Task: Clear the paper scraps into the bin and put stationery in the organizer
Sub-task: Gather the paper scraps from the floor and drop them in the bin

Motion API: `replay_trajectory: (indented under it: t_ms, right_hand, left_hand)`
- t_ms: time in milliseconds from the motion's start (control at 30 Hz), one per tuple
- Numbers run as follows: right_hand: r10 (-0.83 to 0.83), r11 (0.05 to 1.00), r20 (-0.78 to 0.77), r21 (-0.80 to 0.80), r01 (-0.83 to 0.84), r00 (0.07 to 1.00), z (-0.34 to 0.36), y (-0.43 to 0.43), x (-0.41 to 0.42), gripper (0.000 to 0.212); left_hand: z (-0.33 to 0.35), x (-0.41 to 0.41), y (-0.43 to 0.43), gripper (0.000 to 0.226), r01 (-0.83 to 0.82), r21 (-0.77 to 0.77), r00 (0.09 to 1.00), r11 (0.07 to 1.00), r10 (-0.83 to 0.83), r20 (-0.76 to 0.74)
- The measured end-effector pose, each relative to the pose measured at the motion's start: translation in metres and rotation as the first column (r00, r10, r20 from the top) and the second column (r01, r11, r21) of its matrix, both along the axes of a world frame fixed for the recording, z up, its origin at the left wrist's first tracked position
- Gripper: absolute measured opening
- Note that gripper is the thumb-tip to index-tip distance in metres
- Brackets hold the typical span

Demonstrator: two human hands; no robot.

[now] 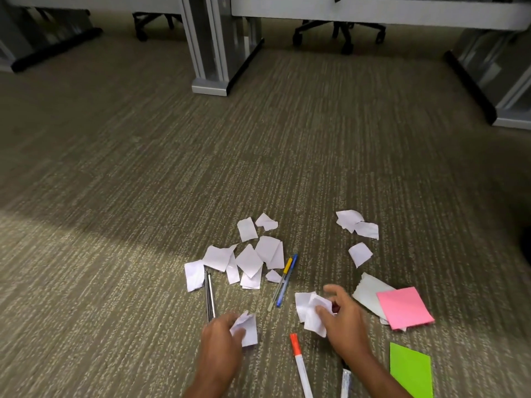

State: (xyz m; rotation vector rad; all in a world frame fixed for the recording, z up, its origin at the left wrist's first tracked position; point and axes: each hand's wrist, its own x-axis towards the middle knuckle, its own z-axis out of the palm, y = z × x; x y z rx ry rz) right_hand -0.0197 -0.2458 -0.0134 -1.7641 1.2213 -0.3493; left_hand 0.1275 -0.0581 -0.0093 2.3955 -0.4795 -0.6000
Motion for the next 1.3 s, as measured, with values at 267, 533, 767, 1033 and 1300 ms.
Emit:
replay_trajectory:
  t_ms: [267,533,767,1033,1300]
  right_hand:
    - [0.073,0.988,-0.192,-0.122,-0.097,0.979,-0.003,-0.006,0.025,0.024]
    - [0.171,0.980,-0.264,-0.053,-0.191,0.949,-0.017,-0.001,0.022,0.035]
    - [0.056,0.997,-0.086,0.059,-0.051,0.995,0.006,0.002,0.013,0.018]
    - [-0.056,0.998,0.027,0.029,0.055,0.998,0.022,0.022,0.001,0.038]
    - [-0.097,0.993,0.065,0.070,0.093,0.993,0.027,0.023,-0.021,0.062]
  left_hand:
    - [0.008,0.027,-0.007,0.012,-0.276,-0.195,0.948,0.941,0.233,-0.218]
    - [-0.004,0.077,-0.002,0.009,-0.514,-0.235,0.850,0.825,0.452,-0.271]
    - [-0.020,0.115,-0.007,0.010,-0.546,-0.211,0.837,0.811,0.515,-0.185]
    - [-0.031,0.124,-0.015,0.016,-0.462,-0.160,0.886,0.872,0.444,-0.135]
    - [-0.027,0.133,-0.021,0.009,-0.461,-0.194,0.884,0.866,0.468,-0.014]
